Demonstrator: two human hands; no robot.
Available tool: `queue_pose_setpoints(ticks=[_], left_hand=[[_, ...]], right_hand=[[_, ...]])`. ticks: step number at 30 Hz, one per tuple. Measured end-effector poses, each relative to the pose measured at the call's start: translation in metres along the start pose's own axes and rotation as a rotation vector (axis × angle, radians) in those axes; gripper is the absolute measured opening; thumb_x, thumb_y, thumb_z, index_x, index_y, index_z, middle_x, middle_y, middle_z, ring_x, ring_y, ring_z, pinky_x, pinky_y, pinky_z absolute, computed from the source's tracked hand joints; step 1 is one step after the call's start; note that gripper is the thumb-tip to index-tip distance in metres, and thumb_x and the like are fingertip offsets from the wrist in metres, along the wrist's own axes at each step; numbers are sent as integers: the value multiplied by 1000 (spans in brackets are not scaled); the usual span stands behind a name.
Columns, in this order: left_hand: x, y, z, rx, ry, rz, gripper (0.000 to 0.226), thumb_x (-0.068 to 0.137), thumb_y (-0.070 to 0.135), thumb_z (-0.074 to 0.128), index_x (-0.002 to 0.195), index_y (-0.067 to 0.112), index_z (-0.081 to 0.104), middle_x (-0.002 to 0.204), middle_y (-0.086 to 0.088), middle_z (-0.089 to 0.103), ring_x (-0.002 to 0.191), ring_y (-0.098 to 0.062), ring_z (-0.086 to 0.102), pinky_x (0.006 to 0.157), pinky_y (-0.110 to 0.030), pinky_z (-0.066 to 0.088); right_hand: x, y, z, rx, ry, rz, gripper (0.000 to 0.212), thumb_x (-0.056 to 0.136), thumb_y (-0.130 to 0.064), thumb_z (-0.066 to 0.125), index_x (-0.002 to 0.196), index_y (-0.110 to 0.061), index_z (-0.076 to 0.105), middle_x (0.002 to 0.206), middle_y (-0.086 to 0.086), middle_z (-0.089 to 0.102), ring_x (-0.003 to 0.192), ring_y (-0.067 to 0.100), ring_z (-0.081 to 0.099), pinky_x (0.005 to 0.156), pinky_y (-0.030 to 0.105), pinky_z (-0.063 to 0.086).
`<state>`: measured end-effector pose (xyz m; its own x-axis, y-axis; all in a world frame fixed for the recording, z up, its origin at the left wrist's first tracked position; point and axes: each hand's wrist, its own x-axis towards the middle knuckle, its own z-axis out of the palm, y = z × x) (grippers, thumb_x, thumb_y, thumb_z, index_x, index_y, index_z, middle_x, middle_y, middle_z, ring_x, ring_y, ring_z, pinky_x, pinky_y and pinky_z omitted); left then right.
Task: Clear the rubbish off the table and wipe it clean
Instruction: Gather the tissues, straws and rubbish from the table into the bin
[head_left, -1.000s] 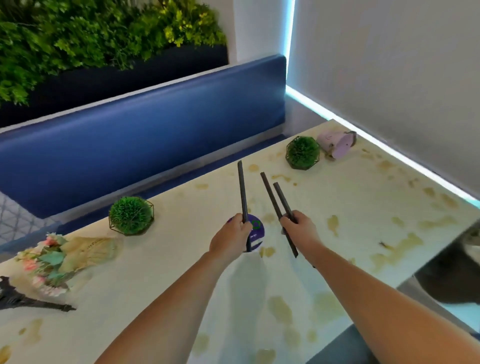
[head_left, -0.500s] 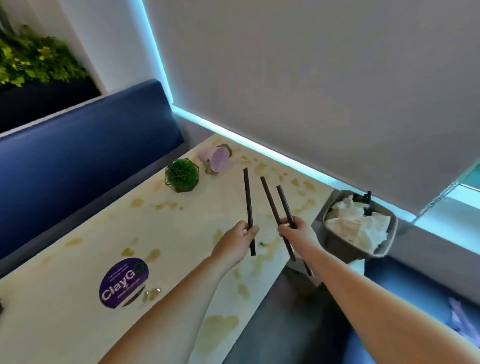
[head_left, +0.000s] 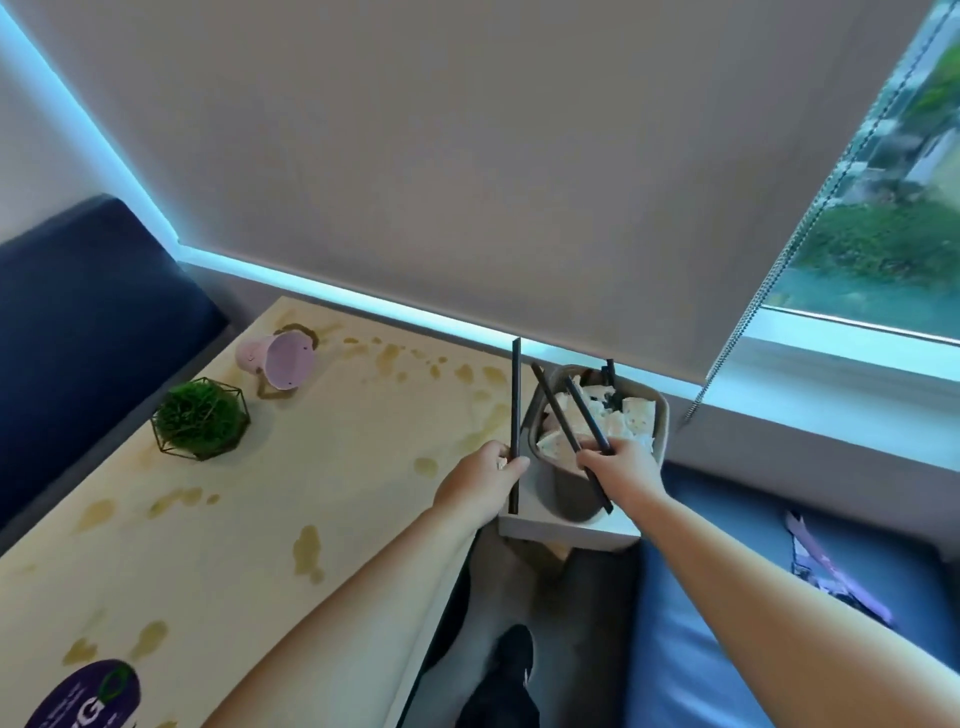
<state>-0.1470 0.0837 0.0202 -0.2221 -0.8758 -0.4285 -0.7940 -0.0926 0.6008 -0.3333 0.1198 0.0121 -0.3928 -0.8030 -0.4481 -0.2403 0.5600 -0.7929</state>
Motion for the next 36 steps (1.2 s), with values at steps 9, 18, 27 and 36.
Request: queue_pose_setpoints(ticks=[9,18,27,36], left_hand=[[60,34,9,95,-71,45,56,91,57,54,140,30,45,141,3,52,122,-18,54,83,-28,44],[101,56,11,-68,-156,73,49,91,48,61,135,28,53,143,-1,51,129,-20,48,91,-28,41],[143,74,14,-127,-139,-42,26,87,38,64,102,19,71,101,-3,72,86,-17,63,72,-27,46],[181,93,29,-211,-119,-219,42,88,34,64,104,-4,64,69,-11,58,53,-14,41,46,-25,27]], right_hand=[[55,2,-38,-66,68,22,25,94,-19,59,118,-25,62,100,-1,66,71,11,61,54,25,51],[91,-13,-55,256,-63,147,24,95,-21,50,108,-16,71,95,8,73,56,13,46,42,20,27],[121,-14,-54,182,12,22,22,90,-10,67,111,-14,68,85,0,65,56,11,48,42,12,38],[150,-3,-45,-125,172,-21,14,91,-38,56,104,-37,61,93,-7,64,72,16,64,51,27,48]])
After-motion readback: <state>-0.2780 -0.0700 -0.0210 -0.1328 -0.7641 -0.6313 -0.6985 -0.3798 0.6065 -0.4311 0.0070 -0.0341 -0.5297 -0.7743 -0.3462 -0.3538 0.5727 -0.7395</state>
